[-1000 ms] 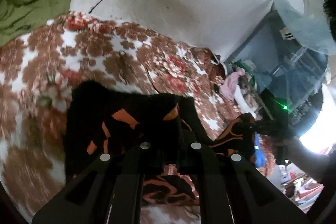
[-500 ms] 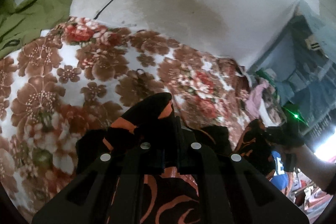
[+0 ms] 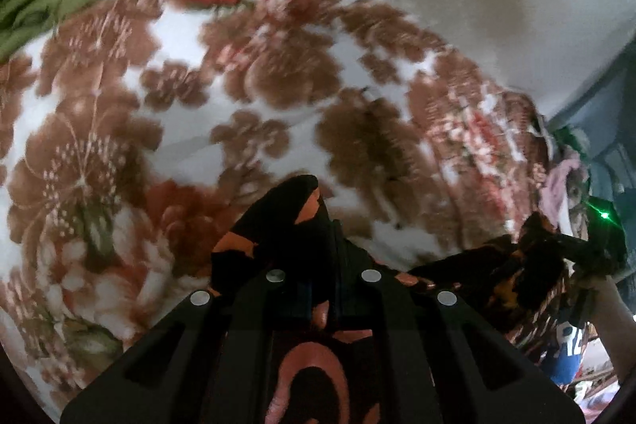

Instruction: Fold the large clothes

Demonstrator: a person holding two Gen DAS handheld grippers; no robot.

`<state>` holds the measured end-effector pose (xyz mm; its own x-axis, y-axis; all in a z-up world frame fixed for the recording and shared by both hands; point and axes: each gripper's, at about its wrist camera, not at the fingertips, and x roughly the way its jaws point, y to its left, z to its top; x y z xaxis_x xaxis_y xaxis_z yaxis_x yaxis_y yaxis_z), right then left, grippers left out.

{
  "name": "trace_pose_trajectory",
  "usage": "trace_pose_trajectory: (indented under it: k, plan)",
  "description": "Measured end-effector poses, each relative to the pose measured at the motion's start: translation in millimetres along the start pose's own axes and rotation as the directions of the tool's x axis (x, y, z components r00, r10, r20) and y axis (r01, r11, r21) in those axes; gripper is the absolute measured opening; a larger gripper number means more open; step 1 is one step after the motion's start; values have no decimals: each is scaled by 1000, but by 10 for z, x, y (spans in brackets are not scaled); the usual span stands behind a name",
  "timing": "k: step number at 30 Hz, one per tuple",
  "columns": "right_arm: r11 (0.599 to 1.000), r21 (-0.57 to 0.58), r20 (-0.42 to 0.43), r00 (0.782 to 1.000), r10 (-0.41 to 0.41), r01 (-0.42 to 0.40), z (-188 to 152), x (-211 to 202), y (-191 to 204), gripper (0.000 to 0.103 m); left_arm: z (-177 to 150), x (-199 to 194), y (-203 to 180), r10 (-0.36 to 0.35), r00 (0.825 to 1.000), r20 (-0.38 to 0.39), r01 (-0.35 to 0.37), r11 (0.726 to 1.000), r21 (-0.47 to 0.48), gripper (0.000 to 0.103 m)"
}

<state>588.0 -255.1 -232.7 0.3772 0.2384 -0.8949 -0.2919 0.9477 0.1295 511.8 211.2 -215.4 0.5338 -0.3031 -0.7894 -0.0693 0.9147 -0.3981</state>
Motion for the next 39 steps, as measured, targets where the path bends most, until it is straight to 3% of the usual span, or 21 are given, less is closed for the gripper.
trace_pose_trajectory:
  k: [7, 9, 11, 12, 13, 14, 15, 16, 17, 18, 22, 26, 29, 33, 36, 37, 39]
  plan:
    - [997, 79, -42, 999, 6, -2, -212, 364, -342, 7, -130, 425, 96, 76, 994, -78, -69, 993, 91, 7]
    - [992, 125, -22, 999, 32, -29, -216, 339, -392, 10, -114, 436, 115, 74, 993, -89, -66, 994, 88, 8]
    - [978, 187, 16, 996, 90, -92, -204, 260, -471, 21, -81, 421, 142, 63, 993, -102, -56, 996, 63, 9]
    - [970, 208, 37, 992, 120, -125, -195, 207, -503, 34, -55, 404, 153, 52, 992, -115, -47, 998, 52, 9]
    - [964, 222, 47, 989, 137, -144, -176, 162, -536, 64, -34, 390, 143, 44, 992, -120, -38, 998, 49, 12]
    - [959, 242, 72, 988, 135, -149, -153, 81, -582, 86, 11, 361, 151, 19, 991, -129, -14, 999, 39, 17]
    - [951, 269, 113, 985, 127, -153, -123, -22, -633, 98, 68, 322, 160, -31, 990, -139, 34, 999, 17, 39]
    - [936, 300, 159, 978, 138, -181, -110, -128, -709, 99, 115, 277, 159, -70, 988, -140, 70, 998, 0, 78]
    - [909, 339, 195, 964, 183, -241, -81, -227, -810, 99, 176, 200, 146, -73, 990, -123, 73, 997, -7, 94]
    - [889, 358, 225, 950, 216, -286, -59, -315, -874, 99, 245, 91, 126, -63, 994, -92, 63, 998, -2, 97]
    - [893, 318, 276, 932, 234, -319, 22, -651, -853, 99, 488, -251, 77, -45, 999, -28, 45, 999, 0, 97]
    - [913, 272, 297, 929, 222, -305, -41, -943, -601, 99, 505, -626, -157, -8, 999, 40, 4, 997, 82, 98]
    - [923, 241, 305, 926, 221, -300, -169, -1049, -317, 99, 278, -775, -427, 44, 998, 55, -53, 981, 185, 98]
    - [924, 181, 298, 915, 273, -335, -422, -1032, 172, 99, -192, -757, -720, 59, 997, 40, -68, 952, 297, 98]
    - [968, 81, 218, 952, 217, -239, -603, -873, 637, 98, -580, -613, -970, 78, 997, 20, -79, 909, 409, 98]
    - [987, 26, 185, 971, 149, -156, -680, -796, 809, 98, -662, -550, -1049, 88, 996, 17, -86, 888, 451, 98]
    - [997, -71, 144, 989, 35, -25, -800, -657, 1022, 98, -778, -416, -1153, 113, 993, 18, -106, 853, 510, 98]
